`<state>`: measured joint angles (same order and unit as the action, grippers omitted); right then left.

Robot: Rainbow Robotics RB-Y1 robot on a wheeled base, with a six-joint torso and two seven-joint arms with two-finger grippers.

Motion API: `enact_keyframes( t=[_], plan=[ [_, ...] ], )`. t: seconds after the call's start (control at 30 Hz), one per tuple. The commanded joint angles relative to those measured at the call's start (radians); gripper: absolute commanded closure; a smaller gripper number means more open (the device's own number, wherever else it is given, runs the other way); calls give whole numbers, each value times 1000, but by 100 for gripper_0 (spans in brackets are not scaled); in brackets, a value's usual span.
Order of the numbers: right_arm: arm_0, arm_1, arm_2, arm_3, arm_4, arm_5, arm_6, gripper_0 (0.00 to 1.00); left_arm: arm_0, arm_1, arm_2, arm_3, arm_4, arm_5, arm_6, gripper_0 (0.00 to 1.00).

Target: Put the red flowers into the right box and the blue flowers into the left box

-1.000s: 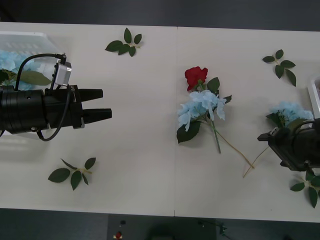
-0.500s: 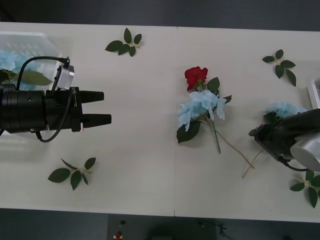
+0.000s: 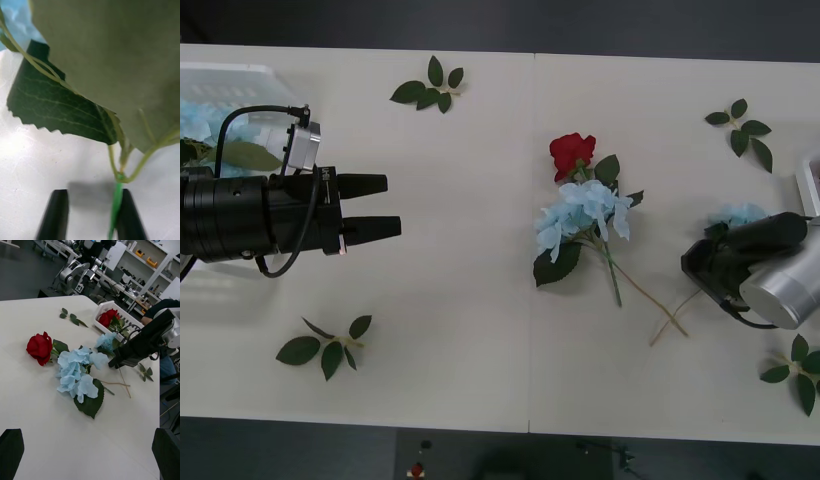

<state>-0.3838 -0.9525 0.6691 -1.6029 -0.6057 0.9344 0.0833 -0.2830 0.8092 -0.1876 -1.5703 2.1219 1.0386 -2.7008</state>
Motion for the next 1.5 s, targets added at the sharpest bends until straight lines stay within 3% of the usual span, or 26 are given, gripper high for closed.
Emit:
enact_keyframes(
  t=[0.03, 0.27, 0.47, 0.67, 0.73, 0.9, 1.2, 1.5],
  plan=[
    [-4, -2, 9, -11, 1, -3, -30, 100, -24, 19, -4, -14, 1, 6, -4, 0],
    [-3, -19, 6, -22, -25, -37, -24, 100, -24, 19, -6, -14, 1, 8, -4, 0],
    [22, -112, -82, -126, -221, -72, 122, 100, -24, 19, -6, -14, 0, 6, -4, 0],
    [177, -154, -365, -278, -485, -80, 625, 100, -24, 19, -6, -13, -2, 8, -4, 0],
    [255, -152, -483, -345, -582, -82, 905, 100, -22, 16, -6, -14, -4, 6, -4, 0],
    [390, -127, -626, -493, -758, -140, 1412, 100, -22, 4, -6, -14, -4, 8, -4, 0],
    [419, 1, -658, -555, -1168, -144, 2250, 100, -22, -70, -4, -13, -40, 6, -4, 0],
    [341, 153, -600, -520, -1278, -83, 2339, 100, 34, -211, -3, -11, -80, -3, -4, 0]
  ],
)
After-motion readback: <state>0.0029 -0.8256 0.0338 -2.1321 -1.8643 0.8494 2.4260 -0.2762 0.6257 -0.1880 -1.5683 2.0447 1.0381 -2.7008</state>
